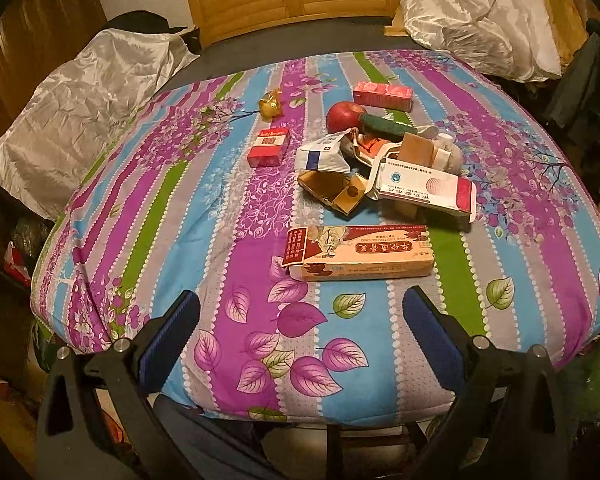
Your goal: Collect trash
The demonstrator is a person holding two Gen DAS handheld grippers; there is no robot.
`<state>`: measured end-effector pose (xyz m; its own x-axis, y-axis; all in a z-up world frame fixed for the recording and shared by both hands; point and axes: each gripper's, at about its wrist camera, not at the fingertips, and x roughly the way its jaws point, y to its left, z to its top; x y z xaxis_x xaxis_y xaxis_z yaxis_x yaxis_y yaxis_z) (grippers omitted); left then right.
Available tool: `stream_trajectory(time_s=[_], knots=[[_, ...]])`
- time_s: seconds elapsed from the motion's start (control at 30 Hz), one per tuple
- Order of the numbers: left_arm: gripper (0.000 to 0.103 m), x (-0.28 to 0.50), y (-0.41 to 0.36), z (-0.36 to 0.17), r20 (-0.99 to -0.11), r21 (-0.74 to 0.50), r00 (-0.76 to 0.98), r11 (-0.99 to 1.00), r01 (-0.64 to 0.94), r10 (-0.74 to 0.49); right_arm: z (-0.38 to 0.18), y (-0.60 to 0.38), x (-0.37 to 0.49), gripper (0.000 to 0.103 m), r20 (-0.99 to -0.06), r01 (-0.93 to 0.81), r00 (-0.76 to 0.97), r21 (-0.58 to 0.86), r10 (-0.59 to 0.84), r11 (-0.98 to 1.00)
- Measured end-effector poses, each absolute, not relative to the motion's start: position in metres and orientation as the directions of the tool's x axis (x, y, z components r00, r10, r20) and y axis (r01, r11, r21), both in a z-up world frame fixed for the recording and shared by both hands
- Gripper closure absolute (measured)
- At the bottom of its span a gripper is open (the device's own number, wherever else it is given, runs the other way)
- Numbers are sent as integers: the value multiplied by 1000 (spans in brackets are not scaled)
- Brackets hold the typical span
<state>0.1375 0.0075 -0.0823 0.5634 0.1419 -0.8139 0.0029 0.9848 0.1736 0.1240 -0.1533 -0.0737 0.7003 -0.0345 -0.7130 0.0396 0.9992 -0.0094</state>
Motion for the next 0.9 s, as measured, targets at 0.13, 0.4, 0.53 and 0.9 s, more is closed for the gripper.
stream_trajectory(time_s=[0.13,0.4,0.53,0.9], knots=[[5,139,7,-86,-815,182,559,983,3,150,-79,-155,130,5,-718,41,695,-24,-46,999],[5,151,19,-118,-868,157,475,988,-10,143,-91,-161,141,5,-722,27,691,-27,-39,999],[5,150,40,-136,-885,176,430,983,-48,179,-107,-144,156,5,-725,-156,685,-50,71,987],[5,149,95,-151,-894,195,373,965,-175,248,-160,-38,229,5,-819,-760,438,-118,370,638]])
